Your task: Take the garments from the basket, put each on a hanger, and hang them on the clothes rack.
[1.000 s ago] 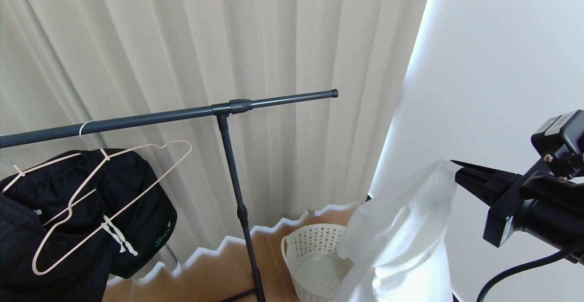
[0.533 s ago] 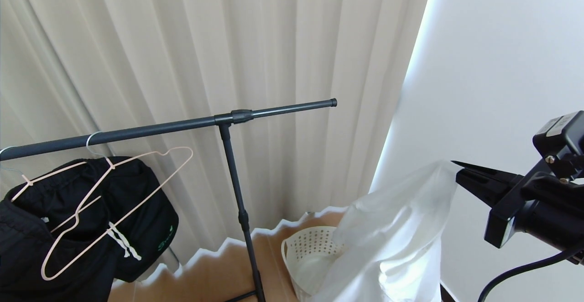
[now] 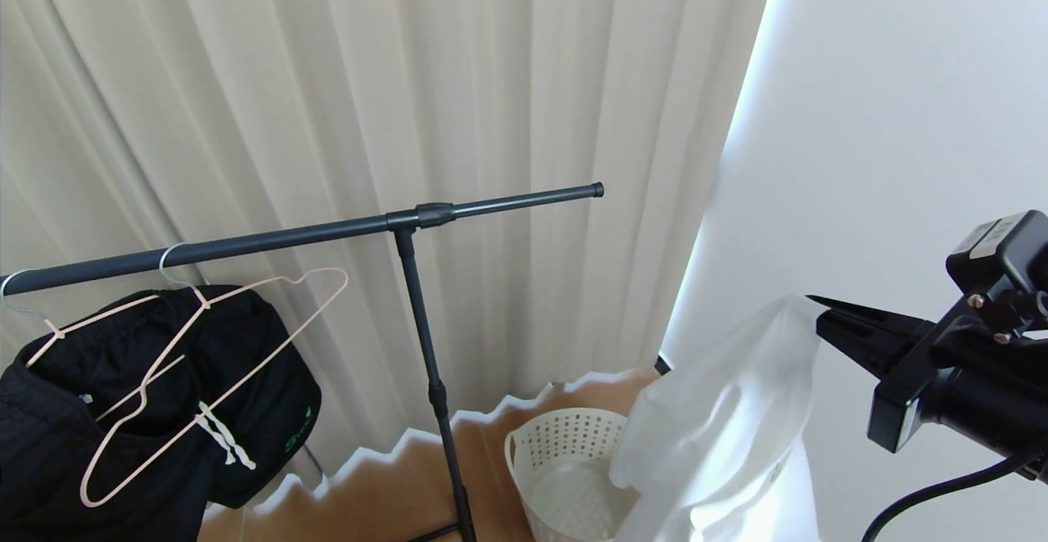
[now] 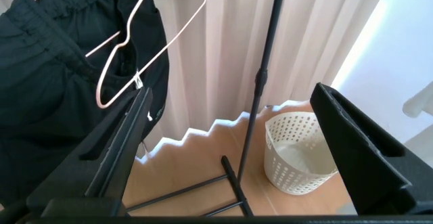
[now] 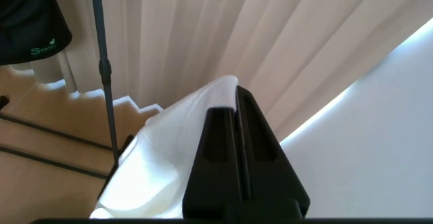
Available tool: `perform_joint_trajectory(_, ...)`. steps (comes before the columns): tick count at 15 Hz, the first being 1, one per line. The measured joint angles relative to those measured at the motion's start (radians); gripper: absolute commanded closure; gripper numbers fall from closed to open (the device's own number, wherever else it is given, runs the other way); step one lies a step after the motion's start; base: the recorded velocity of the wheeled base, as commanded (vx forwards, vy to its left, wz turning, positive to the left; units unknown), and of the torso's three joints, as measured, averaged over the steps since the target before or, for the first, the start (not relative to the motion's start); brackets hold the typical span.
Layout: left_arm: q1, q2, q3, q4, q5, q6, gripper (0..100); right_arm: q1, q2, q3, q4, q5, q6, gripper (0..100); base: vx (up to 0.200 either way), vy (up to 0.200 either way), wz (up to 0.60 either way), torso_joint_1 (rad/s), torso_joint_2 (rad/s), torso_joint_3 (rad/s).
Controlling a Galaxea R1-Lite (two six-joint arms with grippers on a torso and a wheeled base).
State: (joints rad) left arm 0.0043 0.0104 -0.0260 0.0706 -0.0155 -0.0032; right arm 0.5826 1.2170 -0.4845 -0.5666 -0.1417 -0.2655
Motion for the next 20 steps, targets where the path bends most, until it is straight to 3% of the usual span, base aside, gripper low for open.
perform_joint_trajectory(5, 0.0, 0.0, 0.0, 0.0, 0.0, 0.001, 0, 0.0, 0.0, 0.006, 0.0, 0.0, -0.003, 100, 0.0, 0.0, 0.6, 0.005, 0.0, 0.0)
perform_joint_trajectory(9, 0.0, 0.0, 0.0, 0.0, -0.001, 0.0, 0, 0.0, -0.002, 0.006, 0.0, -0.001, -0.003, 100, 0.0, 0.0, 0.0, 0.0, 0.0, 0.0)
perform_joint_trajectory(13, -0.001, 0.001, -0.001, 0.001, -0.001, 0.0, 0, 0.0, -0.005, 0.006, 0.0, -0.001, -0.003, 100, -0.2, 0.0, 0.0, 0.005, 0.01, -0.001)
perform_joint_trajectory(20, 0.0, 0.0, -0.001, 0.0, -0.001, 0.0, 0, 0.0, -0.01, 0.006, 0.0, -0.001, -0.004, 100, 0.0, 0.2, 0.0, -0.003, 0.0, 0.004)
